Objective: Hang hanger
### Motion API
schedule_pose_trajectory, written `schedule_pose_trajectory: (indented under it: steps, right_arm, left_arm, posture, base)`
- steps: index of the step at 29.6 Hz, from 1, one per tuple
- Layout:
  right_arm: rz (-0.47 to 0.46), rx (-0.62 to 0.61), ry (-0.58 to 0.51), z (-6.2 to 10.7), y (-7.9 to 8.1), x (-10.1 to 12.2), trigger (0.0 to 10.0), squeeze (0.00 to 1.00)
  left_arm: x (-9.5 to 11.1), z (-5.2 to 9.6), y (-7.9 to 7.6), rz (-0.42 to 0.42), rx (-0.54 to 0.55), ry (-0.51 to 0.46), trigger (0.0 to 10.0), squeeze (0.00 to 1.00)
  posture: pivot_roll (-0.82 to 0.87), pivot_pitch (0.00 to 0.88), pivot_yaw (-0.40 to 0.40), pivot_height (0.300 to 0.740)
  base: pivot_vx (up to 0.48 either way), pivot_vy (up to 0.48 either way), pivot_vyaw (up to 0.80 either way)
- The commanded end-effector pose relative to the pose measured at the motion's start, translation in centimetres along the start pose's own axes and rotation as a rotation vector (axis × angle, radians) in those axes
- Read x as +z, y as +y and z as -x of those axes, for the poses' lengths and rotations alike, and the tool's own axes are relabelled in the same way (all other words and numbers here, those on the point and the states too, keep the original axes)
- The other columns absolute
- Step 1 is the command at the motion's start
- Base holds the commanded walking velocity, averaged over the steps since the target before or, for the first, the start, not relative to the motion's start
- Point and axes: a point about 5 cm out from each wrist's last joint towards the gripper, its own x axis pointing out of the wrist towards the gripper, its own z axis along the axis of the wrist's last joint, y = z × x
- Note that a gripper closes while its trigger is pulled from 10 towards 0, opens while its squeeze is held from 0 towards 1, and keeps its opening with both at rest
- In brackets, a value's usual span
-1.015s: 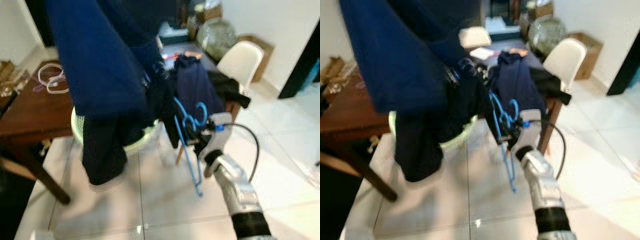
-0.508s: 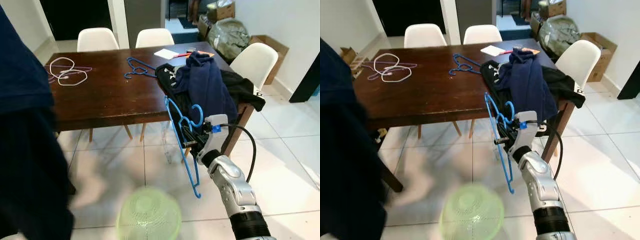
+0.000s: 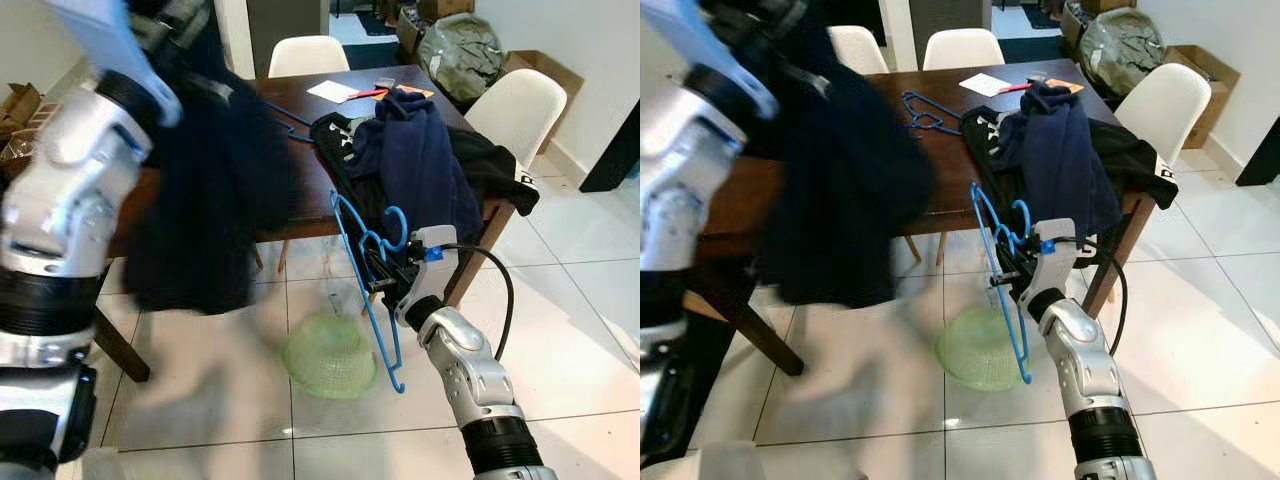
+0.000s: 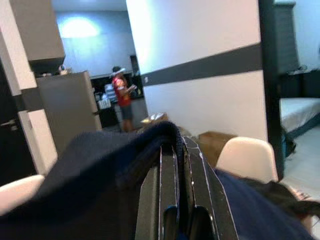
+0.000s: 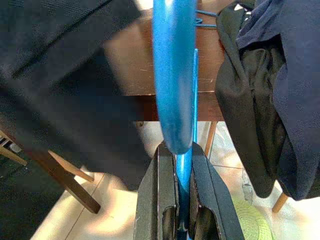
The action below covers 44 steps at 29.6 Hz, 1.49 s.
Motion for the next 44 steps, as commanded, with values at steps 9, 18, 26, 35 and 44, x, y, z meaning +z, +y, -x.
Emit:
schedule_pose_trajectory:
  steps: [9, 18, 26, 35, 44]
  right_arm:
    - [-0.033, -0.006, 0.011, 0.0, -0.2, -0.2, 10.0, 0.0]
    - [-0.259, 0.083, -0.092, 0.7, 0.5, 0.7, 10.0, 0.0]
    - [-0.476, 0.183, -0.187, 1.5, 0.4, 1.5, 10.0, 0.0]
    - [-0.338, -0.145, -0.124, 1.0, -2.4, 0.7, 10.0, 0.0]
    - [-0.267, -0.177, -0.098, 1.1, -3.1, 1.2, 10.0, 0.0]
  left_arm:
    - [-2.4, 1.0, -6.1, 0.196, -0.132, 0.044, 10.0, 0.0]
    - [-3.1, 1.4, -8.6, 0.266, -0.228, 0.07, 10.0, 0.0]
    - [-3.4, 1.6, -9.2, 0.286, -0.25, 0.08, 10.0, 0.0]
    - [-5.0, 2.6, -8.5, 0.15, -0.322, 0.167, 10.0, 0.0]
    - [-6.6, 5.0, -6.9, -0.134, -0.62, 0.336, 10.0, 0.0]
  posture:
    - [0.04, 0.046, 0.044, 0.74]
    - [0.03, 0.041, 0.051, 0.74]
    - [0.03, 0.037, 0.051, 0.74]
    - [0.01, 0.045, 0.051, 0.74]
    - [0.0, 0.053, 0.043, 0.74]
  base:
    - [0.0, -0.425, -0.28]
    - [0.0, -0.433, -0.8]
    - [0.0, -0.404, -0.8]
    - [0.0, -0.31, -0.8]
    - [0.0, 0.0, -0.8]
